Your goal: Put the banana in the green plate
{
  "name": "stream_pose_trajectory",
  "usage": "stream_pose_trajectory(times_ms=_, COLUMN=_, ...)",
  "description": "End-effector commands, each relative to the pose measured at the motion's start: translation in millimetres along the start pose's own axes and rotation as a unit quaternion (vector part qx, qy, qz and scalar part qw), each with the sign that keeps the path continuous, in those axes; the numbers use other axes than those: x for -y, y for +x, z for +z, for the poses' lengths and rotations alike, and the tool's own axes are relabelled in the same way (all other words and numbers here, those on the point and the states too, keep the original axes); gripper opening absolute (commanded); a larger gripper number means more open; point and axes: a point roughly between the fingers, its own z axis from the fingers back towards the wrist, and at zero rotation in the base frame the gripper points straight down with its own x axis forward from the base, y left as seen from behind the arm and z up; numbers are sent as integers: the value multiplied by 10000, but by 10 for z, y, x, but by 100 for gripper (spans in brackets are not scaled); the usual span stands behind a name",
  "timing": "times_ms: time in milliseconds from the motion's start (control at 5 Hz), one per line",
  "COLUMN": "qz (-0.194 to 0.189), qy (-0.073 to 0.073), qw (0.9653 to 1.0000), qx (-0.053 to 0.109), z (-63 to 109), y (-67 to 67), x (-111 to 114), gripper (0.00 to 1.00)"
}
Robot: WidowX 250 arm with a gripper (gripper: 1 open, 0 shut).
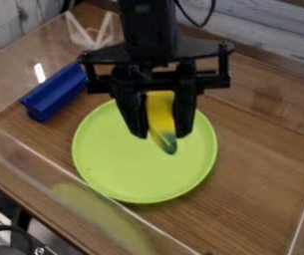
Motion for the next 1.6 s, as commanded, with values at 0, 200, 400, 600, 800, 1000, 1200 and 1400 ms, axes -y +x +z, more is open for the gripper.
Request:
stream_pose_trajectory(times_ms=0, qz=-47, qy=-74, qw=9998, qx=198, z=-40, y=44, x=21, gripper=0)
stream_pose_trajectory(times_ms=200, qz=-78, qy=-58, qw=9997, qx=240, z=-76, y=60, x=16, gripper=0)
stream_pose_trajectory(times_ms=400, qz=-147, qy=-48, qw=9995, qx=276, z=-87, y=80, x=7, gripper=0)
stream_pose_trajectory(times_ms=600, qz=-196, qy=-37, qw=9993, qx=304, z=-99, y=98, x=-4, gripper=0)
stream_pose_trajectory(times_ms=800, qz=-246, qy=-33, qw=9991, qx=334, z=-114, y=120, x=-16, gripper=0)
stream_pose_trajectory(times_ms=1000, qz=-256, qy=8, qw=9991, qx=346, z=-158, y=122, x=-36, gripper=0)
stream_pose_trajectory(times_ms=1200, qz=-235, qy=28, qw=9991, qx=361, z=-195, y=126, x=-54, gripper=0)
stream_pose_trajectory(times_ms=1400, qz=-214, qy=44, qw=9991, qx=372, z=-223, y=129, x=-76, gripper=0)
